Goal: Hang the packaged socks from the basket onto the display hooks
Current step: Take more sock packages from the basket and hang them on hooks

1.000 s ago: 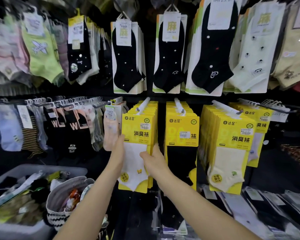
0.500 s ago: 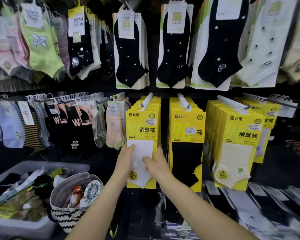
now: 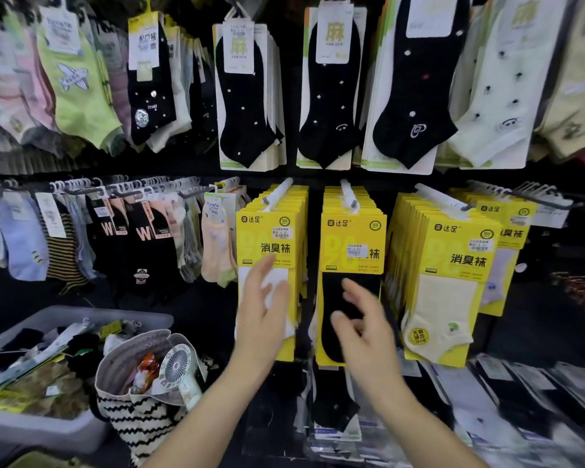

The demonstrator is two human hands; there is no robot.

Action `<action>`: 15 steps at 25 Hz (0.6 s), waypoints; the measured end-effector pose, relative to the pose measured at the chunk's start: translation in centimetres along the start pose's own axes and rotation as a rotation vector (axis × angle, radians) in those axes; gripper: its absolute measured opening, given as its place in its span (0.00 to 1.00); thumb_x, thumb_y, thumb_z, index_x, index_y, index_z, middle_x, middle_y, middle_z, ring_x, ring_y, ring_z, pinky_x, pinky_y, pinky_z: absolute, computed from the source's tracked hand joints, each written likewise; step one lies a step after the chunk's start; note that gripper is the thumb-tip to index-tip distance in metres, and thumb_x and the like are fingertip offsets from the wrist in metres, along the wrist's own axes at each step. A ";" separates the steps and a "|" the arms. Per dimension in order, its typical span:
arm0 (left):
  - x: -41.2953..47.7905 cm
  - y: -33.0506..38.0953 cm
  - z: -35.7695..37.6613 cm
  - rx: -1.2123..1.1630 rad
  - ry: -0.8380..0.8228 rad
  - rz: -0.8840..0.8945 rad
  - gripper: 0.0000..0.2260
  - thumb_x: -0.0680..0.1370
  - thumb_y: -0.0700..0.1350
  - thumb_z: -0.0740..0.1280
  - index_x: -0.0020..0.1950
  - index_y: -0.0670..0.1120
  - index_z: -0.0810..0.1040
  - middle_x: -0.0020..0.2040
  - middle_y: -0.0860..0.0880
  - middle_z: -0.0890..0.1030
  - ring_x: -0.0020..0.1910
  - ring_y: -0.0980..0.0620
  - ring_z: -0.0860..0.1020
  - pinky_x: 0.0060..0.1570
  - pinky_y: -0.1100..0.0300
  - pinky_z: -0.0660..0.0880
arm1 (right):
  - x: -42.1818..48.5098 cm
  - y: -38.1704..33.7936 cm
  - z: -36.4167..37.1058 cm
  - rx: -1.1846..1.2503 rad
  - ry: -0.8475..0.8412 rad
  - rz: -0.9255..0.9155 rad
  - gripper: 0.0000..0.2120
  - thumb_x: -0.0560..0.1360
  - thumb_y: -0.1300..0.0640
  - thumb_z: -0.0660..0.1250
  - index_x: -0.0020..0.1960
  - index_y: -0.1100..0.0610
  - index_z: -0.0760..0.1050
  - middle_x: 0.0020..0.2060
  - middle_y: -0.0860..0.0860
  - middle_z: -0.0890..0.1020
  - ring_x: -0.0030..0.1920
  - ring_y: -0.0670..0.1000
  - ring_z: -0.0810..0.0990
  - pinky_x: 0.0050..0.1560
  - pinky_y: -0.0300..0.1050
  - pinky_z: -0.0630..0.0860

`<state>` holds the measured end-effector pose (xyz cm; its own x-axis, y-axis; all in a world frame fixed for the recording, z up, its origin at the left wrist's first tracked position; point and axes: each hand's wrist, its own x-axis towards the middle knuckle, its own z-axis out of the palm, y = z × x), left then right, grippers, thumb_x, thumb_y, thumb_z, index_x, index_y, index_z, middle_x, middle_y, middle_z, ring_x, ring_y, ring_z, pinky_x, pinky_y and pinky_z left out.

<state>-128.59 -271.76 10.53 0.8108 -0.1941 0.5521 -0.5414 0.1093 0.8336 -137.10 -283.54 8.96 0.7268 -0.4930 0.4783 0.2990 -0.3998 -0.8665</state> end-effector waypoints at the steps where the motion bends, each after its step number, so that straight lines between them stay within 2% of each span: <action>1: -0.1 0.1 1.6 -0.012 -0.090 -0.029 0.22 0.77 0.49 0.60 0.71 0.51 0.63 0.68 0.62 0.67 0.66 0.69 0.65 0.60 0.76 0.64 | 0.4 0.3 -1.2 -0.008 0.100 -0.010 0.24 0.76 0.61 0.63 0.61 0.35 0.64 0.59 0.36 0.70 0.56 0.33 0.71 0.48 0.22 0.68; 3: 0.2 -0.1 4.7 0.001 -0.166 -0.099 0.24 0.79 0.45 0.61 0.74 0.49 0.59 0.70 0.57 0.65 0.68 0.64 0.63 0.63 0.70 0.63 | 1.9 1.2 -3.0 -0.015 0.193 0.069 0.24 0.76 0.61 0.63 0.67 0.43 0.64 0.65 0.45 0.68 0.62 0.37 0.68 0.57 0.29 0.69; 5: 1.1 -0.7 6.8 0.030 -0.139 -0.136 0.23 0.78 0.43 0.64 0.72 0.48 0.63 0.67 0.56 0.70 0.66 0.58 0.67 0.62 0.64 0.67 | 3.5 1.7 -3.6 -0.044 0.122 0.198 0.29 0.76 0.60 0.64 0.73 0.51 0.59 0.70 0.49 0.66 0.69 0.46 0.64 0.67 0.43 0.65; 8: 2.2 -2.0 8.4 -0.053 -0.134 -0.229 0.18 0.76 0.41 0.66 0.65 0.48 0.71 0.56 0.53 0.78 0.58 0.54 0.76 0.51 0.65 0.73 | 5.2 2.3 -3.2 -0.015 -0.032 0.272 0.28 0.75 0.60 0.64 0.72 0.50 0.61 0.64 0.49 0.74 0.64 0.49 0.73 0.62 0.45 0.71; 11: 2.0 -2.9 8.9 -0.011 -0.150 -0.217 0.17 0.74 0.40 0.66 0.63 0.48 0.72 0.52 0.54 0.79 0.54 0.55 0.78 0.39 0.74 0.73 | 5.1 3.4 -2.7 0.010 -0.106 0.300 0.27 0.74 0.58 0.65 0.71 0.47 0.61 0.59 0.48 0.77 0.59 0.48 0.76 0.57 0.45 0.74; 13: 2.7 -2.4 9.0 -0.027 -0.148 -0.229 0.17 0.75 0.40 0.66 0.63 0.49 0.72 0.52 0.54 0.79 0.54 0.56 0.78 0.38 0.75 0.72 | 5.8 3.0 -2.7 0.041 -0.092 0.309 0.28 0.74 0.59 0.65 0.71 0.47 0.61 0.58 0.47 0.77 0.58 0.47 0.76 0.54 0.42 0.74; 15: 1.5 -2.2 8.5 -0.048 -0.167 -0.243 0.18 0.75 0.40 0.67 0.63 0.53 0.70 0.54 0.56 0.78 0.54 0.59 0.77 0.44 0.72 0.73 | 4.9 3.0 -3.4 0.052 -0.101 0.304 0.27 0.74 0.60 0.64 0.71 0.46 0.62 0.60 0.46 0.76 0.59 0.47 0.75 0.59 0.45 0.74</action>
<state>-128.04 -280.55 9.36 0.8652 -0.3780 0.3293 -0.3216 0.0856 0.9430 -134.71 -289.81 9.16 0.8444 -0.5037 0.1825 0.0883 -0.2051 -0.9747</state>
